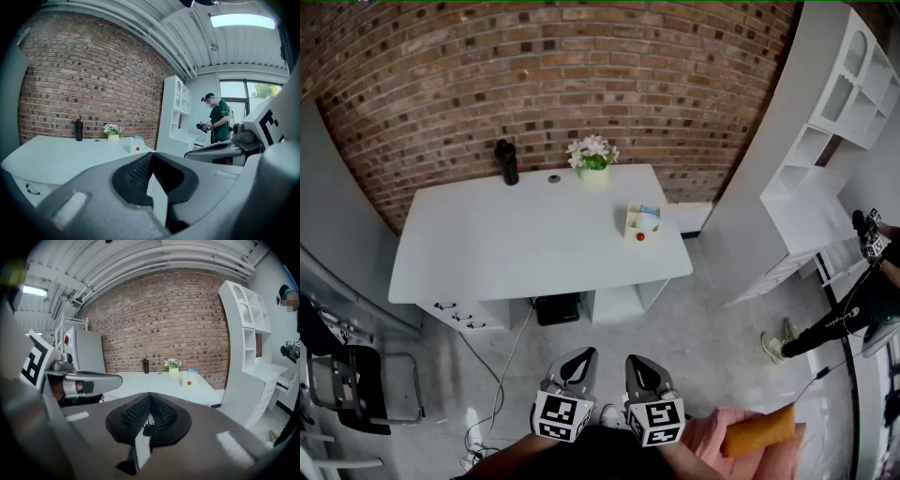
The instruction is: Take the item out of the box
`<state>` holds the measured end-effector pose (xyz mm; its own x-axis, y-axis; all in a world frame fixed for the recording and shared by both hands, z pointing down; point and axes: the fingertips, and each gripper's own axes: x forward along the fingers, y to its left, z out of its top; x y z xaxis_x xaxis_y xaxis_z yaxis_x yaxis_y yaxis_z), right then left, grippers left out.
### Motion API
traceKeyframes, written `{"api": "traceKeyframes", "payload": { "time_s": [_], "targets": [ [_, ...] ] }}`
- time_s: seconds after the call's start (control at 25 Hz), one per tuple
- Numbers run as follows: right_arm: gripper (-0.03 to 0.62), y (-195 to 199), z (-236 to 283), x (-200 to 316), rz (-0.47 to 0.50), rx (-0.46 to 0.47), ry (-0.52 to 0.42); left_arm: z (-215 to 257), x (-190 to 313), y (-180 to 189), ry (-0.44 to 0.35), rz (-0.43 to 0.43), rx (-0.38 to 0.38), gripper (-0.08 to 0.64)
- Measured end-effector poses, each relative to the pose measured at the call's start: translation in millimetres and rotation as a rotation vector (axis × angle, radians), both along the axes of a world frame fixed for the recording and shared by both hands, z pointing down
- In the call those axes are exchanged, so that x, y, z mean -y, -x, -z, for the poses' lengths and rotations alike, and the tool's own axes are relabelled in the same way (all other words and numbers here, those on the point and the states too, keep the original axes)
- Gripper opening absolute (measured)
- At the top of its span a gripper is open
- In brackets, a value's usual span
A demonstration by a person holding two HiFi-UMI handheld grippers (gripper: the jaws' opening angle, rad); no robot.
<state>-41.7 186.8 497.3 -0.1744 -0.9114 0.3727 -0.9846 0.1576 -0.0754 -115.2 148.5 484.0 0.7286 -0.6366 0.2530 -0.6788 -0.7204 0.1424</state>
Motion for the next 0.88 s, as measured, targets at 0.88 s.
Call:
{"api": "traceKeyframes", "payload": {
  "time_s": [0.88],
  "targets": [
    [0.001, -21, 2, -8, 0.036, 0.017, -0.017, 1, -13, -19, -0.001, 0.035, 0.024, 0.005]
  ]
}}
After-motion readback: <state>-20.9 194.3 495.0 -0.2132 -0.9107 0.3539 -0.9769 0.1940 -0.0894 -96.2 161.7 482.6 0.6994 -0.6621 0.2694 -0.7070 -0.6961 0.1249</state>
